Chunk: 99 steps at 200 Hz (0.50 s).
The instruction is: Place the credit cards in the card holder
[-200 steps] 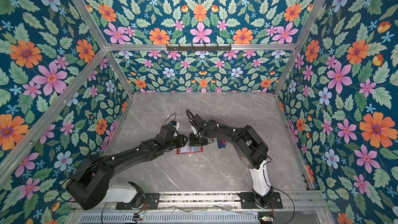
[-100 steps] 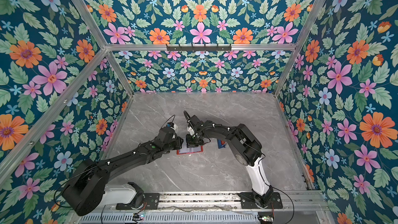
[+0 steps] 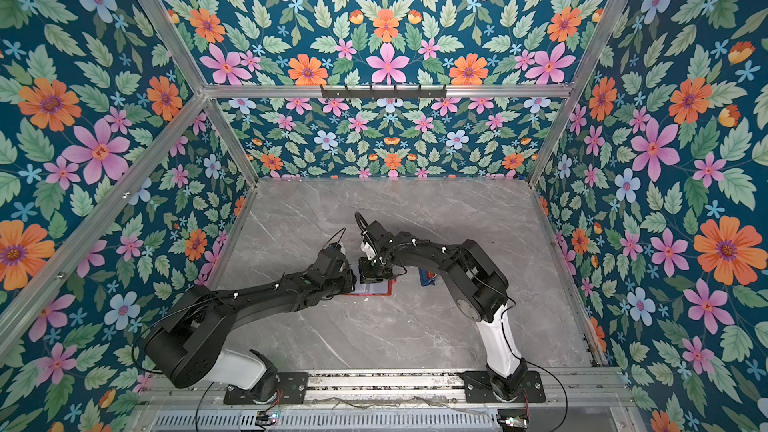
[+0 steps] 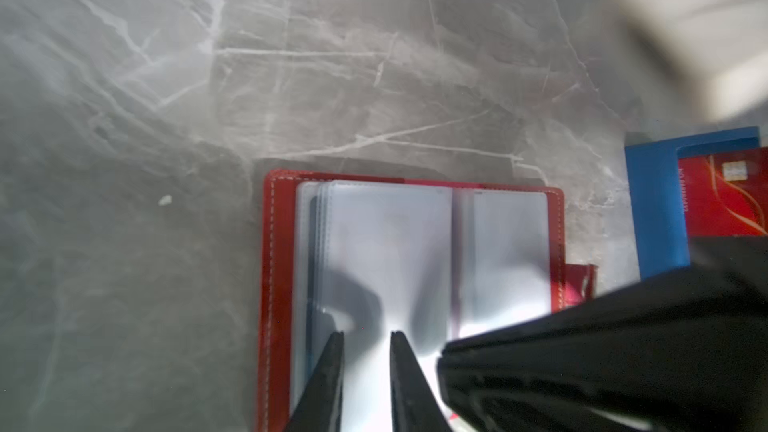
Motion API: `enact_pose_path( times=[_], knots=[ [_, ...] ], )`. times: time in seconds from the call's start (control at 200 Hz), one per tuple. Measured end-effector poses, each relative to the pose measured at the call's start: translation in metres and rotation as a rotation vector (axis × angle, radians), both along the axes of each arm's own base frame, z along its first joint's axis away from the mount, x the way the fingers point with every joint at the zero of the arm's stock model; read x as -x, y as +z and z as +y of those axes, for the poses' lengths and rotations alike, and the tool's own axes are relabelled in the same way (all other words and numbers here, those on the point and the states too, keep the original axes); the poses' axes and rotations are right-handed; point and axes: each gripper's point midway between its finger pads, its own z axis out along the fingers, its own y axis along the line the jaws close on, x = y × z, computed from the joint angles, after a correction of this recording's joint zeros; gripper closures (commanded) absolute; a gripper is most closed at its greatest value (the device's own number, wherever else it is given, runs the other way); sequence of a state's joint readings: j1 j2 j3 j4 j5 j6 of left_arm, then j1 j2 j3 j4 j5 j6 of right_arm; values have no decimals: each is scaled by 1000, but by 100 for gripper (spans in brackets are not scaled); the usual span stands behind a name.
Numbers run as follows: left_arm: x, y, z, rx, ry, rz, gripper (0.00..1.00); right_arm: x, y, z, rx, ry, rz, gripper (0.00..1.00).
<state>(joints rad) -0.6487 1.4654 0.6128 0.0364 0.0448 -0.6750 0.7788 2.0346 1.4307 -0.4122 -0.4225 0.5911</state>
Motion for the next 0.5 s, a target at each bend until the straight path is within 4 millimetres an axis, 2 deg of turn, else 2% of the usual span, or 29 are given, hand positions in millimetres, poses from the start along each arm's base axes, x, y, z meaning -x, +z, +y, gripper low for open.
enact_pose_path(
  times=[0.06, 0.125, 0.28, 0.495],
  knots=[
    [2, 6, -1, 6, -9, 3, 74, 0, 8, -4, 3, -9, -24, 88],
    [0, 22, -7, 24, -22, -25, 73, -2, 18, -12, 16, -26, -59, 87],
    [-6, 61, -36, 86, -96, -98, 72, -7, 35, -41, 74, -75, -137, 83],
    [-8, 73, -77, 102, -191, -100, 67, -14, 50, -99, 187, -162, -212, 76]
  ],
)
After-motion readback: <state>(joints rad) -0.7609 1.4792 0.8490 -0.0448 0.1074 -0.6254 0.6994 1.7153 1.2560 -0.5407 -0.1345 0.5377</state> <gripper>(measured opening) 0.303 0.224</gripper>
